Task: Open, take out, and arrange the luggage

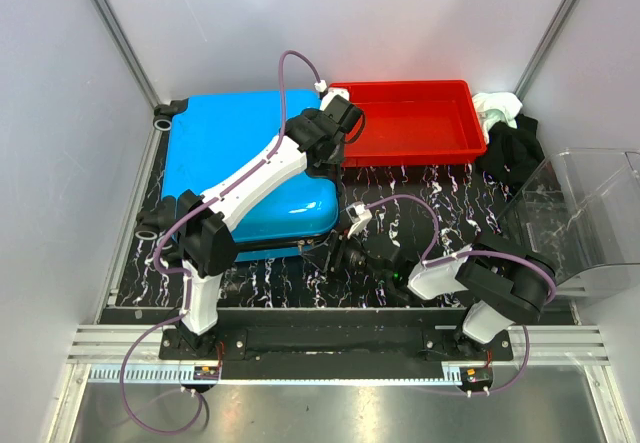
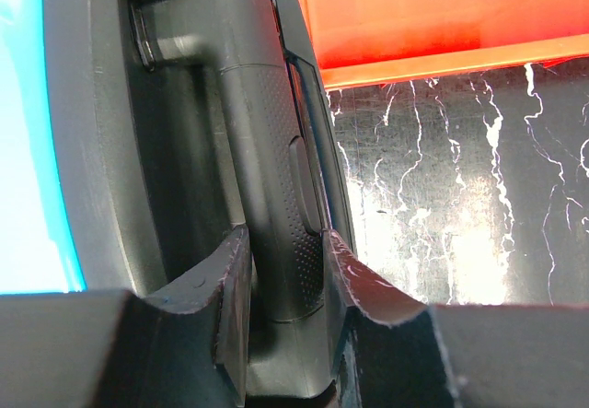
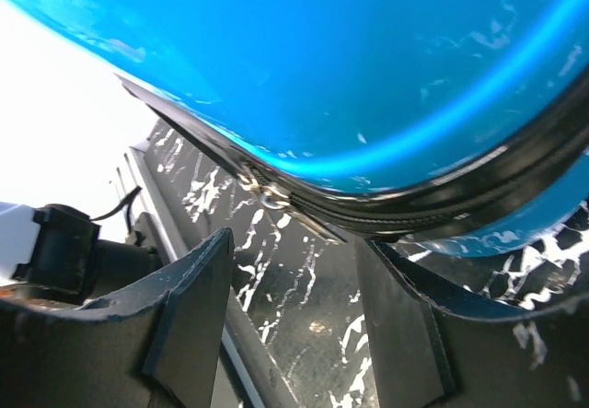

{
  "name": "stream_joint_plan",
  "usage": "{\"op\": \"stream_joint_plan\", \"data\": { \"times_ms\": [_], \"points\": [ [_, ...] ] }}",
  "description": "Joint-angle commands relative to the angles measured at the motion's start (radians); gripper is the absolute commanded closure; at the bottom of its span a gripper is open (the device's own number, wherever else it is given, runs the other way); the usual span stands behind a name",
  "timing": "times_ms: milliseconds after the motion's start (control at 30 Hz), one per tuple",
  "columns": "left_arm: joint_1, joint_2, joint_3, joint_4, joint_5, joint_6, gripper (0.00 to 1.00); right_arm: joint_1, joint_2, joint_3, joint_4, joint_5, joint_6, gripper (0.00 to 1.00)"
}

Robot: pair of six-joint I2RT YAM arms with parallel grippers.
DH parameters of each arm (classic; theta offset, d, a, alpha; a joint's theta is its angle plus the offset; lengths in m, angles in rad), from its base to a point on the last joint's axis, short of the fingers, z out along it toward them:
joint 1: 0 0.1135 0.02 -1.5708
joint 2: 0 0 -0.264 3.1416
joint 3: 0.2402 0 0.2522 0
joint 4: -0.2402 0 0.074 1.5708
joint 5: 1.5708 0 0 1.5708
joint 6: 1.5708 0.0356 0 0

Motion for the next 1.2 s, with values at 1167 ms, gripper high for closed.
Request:
{"op": "stream_joint_plan", "data": {
  "times_ms": [1167],
  "points": [
    [-0.028,0.007,-0.005,0.006,0.118,0.088,1.0,-0.027,0.057,0.054,0.144,0.093,0.089,0.6]
  ]
}}
